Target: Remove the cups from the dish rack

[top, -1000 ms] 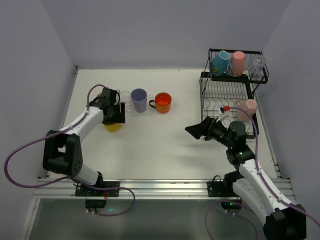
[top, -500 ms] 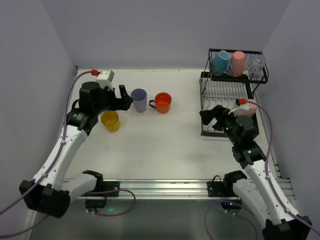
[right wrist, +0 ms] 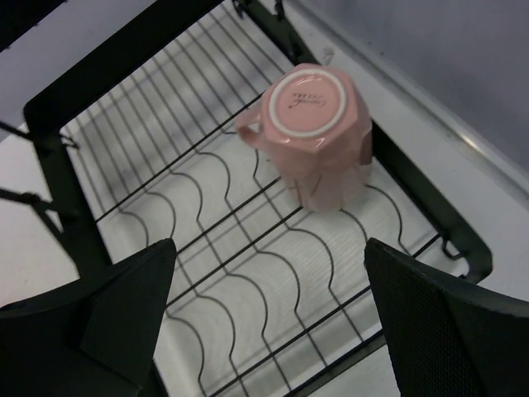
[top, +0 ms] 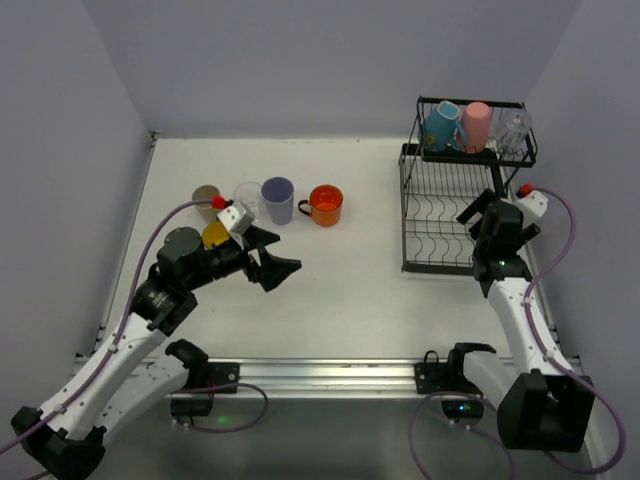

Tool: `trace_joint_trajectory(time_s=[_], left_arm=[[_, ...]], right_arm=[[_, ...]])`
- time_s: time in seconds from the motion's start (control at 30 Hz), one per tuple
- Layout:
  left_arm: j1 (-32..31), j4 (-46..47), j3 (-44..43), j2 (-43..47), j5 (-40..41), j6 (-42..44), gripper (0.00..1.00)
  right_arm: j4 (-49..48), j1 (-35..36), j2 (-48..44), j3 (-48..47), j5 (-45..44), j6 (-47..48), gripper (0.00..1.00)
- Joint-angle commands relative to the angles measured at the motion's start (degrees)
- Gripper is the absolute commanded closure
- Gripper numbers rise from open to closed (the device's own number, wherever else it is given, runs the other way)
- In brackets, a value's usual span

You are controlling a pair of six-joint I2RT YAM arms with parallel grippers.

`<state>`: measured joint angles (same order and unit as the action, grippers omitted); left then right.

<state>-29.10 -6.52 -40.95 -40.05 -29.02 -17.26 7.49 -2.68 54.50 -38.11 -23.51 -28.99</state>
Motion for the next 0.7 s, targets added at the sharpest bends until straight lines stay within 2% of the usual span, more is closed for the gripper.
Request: trace_joint_trajectory(time_s=[0.0,0.17,0.27,0.67], left_arm=[[-5.2,-1.4,-1.4,3.1,3.8,5.1,0.00],[-9.8,-5.9,-1.4,4.9,13.9,6.5,0.00],[-12.0,-6.8,-1.5,5.8,17.1,6.8,0.00],[-15.4,-7.4,-1.5,5.2,19.3,7.0,0.00]], right_arm=[[-9.1,-1.6,5.8,-3.5,-8.0,4.6,0.01],[-12.2,-5.3,14.8,-8.5,-2.4,11.6,0.01],[-12.1,-7.2,19.1,-10.6,-1.8,12.9,0.01],[-9.9,-8.7,31.2,-17.3,3.8,15.9,0.01]])
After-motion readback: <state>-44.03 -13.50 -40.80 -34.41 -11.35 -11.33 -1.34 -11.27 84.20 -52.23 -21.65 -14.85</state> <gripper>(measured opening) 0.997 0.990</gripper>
